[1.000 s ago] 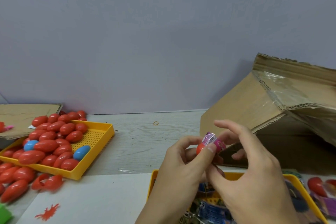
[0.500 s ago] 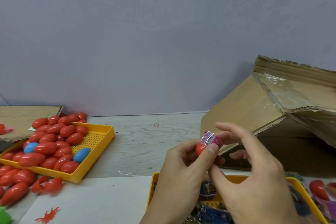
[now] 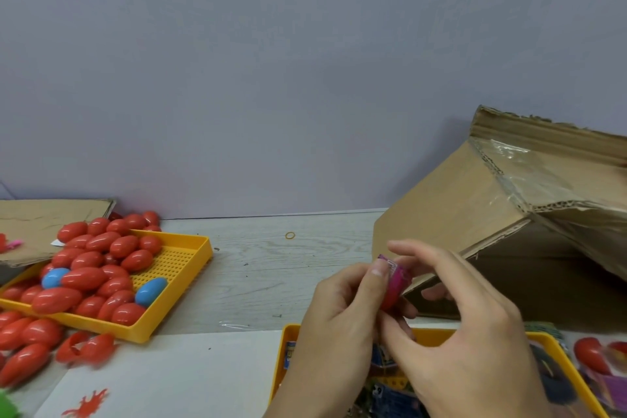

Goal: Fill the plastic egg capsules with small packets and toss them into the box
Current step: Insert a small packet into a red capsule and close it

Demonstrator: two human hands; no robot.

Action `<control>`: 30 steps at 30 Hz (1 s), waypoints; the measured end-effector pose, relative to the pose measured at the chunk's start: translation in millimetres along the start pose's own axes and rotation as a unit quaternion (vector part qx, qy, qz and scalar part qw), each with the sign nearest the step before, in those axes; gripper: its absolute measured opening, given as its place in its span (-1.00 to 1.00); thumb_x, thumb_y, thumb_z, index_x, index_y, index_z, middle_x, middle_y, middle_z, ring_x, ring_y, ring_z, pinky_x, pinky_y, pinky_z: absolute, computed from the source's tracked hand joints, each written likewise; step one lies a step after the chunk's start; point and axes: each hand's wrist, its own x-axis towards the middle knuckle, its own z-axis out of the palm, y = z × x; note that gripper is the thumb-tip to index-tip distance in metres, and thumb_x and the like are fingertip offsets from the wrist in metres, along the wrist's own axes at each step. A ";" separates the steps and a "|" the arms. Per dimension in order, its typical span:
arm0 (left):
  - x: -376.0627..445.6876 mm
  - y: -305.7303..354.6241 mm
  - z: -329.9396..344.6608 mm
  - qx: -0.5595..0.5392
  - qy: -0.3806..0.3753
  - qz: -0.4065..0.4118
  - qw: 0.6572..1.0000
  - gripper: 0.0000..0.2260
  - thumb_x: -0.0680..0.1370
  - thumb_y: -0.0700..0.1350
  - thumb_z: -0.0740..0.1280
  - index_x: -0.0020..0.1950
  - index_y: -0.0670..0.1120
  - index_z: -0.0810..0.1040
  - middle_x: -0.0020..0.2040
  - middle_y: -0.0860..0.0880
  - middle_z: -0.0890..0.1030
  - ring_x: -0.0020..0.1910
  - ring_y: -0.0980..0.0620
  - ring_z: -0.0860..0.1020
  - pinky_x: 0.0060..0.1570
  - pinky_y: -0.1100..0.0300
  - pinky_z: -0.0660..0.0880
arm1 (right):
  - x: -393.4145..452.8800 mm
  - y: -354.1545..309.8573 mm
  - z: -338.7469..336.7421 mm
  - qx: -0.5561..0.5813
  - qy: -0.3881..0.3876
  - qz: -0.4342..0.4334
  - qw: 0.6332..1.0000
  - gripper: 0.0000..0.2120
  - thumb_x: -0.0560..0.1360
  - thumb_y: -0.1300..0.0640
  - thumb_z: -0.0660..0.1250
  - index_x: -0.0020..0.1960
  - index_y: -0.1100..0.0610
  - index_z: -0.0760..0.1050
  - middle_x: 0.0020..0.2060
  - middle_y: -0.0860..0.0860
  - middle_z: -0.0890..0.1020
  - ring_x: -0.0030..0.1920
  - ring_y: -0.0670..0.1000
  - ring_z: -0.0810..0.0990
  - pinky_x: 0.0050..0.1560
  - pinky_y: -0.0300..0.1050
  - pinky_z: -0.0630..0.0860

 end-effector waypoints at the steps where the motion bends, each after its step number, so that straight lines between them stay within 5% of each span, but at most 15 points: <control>1: 0.1 0.0 0.3 -0.004 -0.001 0.003 1.000 -0.73 0.58 0.19 0.24 0.02 0.13 0.69 -0.23 -0.04 0.68 -0.31 0.05 0.63 -0.39 0.26 0.50 | -0.1 -0.1 0.3 -0.001 0.007 0.001 1.000 -0.32 0.13 0.28 0.63 0.11 -0.22 0.53 -0.12 -0.30 0.57 0.00 -0.37 0.49 -0.09 -0.63 0.33; 11: 0.7 -1.9 1.5 0.034 0.012 0.030 0.999 -0.74 0.54 0.13 0.25 0.05 0.12 0.69 -0.06 -0.03 0.71 -0.15 0.02 0.66 -0.06 0.01 0.60 | -1.1 1.4 2.1 0.036 0.013 0.037 0.999 -0.39 0.19 0.11 0.56 0.10 -0.36 0.47 -0.10 -0.25 0.60 -0.06 -0.18 0.57 -0.08 -0.32 0.52; 19: -3.5 3.8 4.8 0.079 0.037 0.058 0.994 -0.83 0.50 0.14 0.41 0.07 0.18 0.66 -0.13 0.05 0.70 -0.11 0.08 0.68 -0.13 0.10 0.60 | -1.3 4.3 1.8 0.063 0.000 0.059 0.996 -0.35 0.21 0.18 0.60 0.13 -0.37 0.50 0.01 -0.31 0.60 -0.01 -0.19 0.59 -0.10 -0.36 0.55; 24: -2.9 0.4 4.4 0.115 0.069 0.080 0.988 -0.94 0.55 -0.01 0.42 -0.01 0.10 0.67 -0.20 -0.06 0.68 -0.18 -0.03 0.66 -0.08 -0.01 0.61 | -0.7 2.1 2.2 0.050 0.005 0.051 0.997 -0.32 0.20 0.20 0.61 0.13 -0.35 0.49 0.00 -0.29 0.61 -0.01 -0.17 0.59 -0.10 -0.36 0.54; 30: -3.0 0.0 3.4 0.108 0.062 0.086 0.988 -0.84 0.51 -0.09 0.44 0.03 0.13 0.69 -0.14 0.03 0.71 -0.13 0.00 0.69 -0.09 0.14 0.63 | 0.2 1.7 0.1 -0.025 -0.008 0.024 0.999 -0.25 0.14 0.26 0.64 0.22 -0.20 0.52 -0.06 -0.24 0.61 -0.01 -0.28 0.51 -0.08 -0.61 0.39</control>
